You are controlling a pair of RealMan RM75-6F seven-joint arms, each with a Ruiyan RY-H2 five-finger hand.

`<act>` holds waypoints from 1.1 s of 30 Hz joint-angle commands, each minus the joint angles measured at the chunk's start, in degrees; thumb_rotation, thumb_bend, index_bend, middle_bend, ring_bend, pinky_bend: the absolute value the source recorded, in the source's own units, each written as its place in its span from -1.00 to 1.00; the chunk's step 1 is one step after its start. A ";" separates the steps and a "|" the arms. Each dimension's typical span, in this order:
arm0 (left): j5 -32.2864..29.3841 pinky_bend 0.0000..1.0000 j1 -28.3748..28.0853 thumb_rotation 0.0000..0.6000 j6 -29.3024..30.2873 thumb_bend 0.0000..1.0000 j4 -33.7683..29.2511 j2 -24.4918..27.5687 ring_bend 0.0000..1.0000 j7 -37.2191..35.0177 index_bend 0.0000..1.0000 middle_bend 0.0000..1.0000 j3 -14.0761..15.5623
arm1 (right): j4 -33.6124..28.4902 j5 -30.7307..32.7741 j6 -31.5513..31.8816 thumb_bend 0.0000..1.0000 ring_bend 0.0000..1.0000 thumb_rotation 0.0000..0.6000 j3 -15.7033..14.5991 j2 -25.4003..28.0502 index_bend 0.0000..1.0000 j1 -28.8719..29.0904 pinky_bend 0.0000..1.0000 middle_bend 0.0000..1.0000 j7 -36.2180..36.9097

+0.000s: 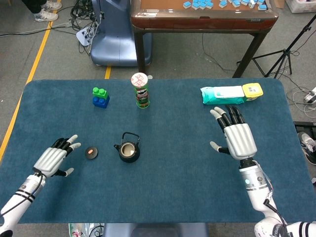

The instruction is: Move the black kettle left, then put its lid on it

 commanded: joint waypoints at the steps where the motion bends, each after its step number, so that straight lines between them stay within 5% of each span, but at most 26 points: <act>1: -4.08 -1.00 -3.68 1.00 -4.75 -0.51 1.05 -1.43 -1.00 2.70 -0.74 -1.00 -1.07 | -0.06 -0.64 0.20 -0.65 -1.00 1.00 -0.11 0.35 -0.69 -0.82 -1.00 -0.65 0.75; 14: -19.70 -1.00 -11.98 1.00 -12.79 -0.51 5.99 -7.85 -1.00 14.40 -0.63 -1.00 -1.50 | 0.90 -2.06 -0.64 -0.65 -1.00 1.00 0.57 0.77 -0.69 -3.03 -1.00 -0.65 2.88; 21: -26.88 -1.00 -15.04 1.00 -12.70 -0.51 7.86 -10.95 -1.00 19.49 -0.51 -1.00 -0.80 | 1.22 -2.54 -0.84 -0.65 -1.00 1.00 0.96 1.30 -0.69 -4.16 -1.00 -0.65 4.05; 33: -34.40 -1.00 -18.40 1.00 -12.36 -0.51 10.34 -14.14 -1.00 23.65 -0.63 -1.00 1.42 | 1.97 -3.13 -1.71 -0.65 -1.00 1.00 1.44 2.06 -0.69 -5.68 -1.00 -0.65 6.18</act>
